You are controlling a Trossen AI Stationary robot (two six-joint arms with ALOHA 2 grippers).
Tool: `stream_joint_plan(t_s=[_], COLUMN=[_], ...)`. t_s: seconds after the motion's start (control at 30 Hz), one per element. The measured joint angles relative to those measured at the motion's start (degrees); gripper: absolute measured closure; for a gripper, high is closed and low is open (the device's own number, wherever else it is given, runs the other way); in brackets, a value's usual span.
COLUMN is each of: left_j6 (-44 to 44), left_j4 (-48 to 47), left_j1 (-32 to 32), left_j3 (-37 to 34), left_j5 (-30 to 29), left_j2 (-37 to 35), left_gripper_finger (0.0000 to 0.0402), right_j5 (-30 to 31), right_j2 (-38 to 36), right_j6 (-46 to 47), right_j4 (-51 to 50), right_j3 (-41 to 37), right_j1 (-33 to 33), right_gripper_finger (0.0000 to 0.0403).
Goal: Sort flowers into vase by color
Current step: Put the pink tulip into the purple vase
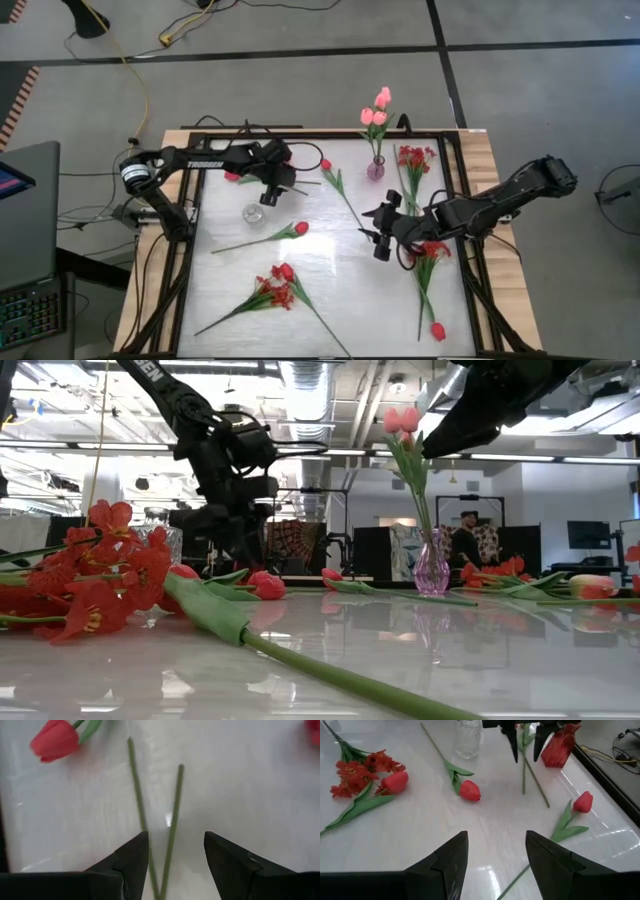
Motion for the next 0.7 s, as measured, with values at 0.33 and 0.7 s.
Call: stream_joint_plan(t_s=[0.33,0.7], left_j6=[-1.35,-1.29], left_j4=[2.98,5.90], left_j1=[0.02,0.09], left_j3=[-0.02,-0.31], left_j5=[3.40,1.03], left_j2=[0.00,7.27], left_gripper_finger=[0.0221,0.0221], right_j5=[0.07,0.76], right_j2=[0.00,0.00], right_j6=[-0.14,-0.66], right_j4=[0.00,0.19], right_j3=[0.00,-0.02], right_j1=[-0.62,-1.73], right_gripper_finger=[0.0178,0.0178])
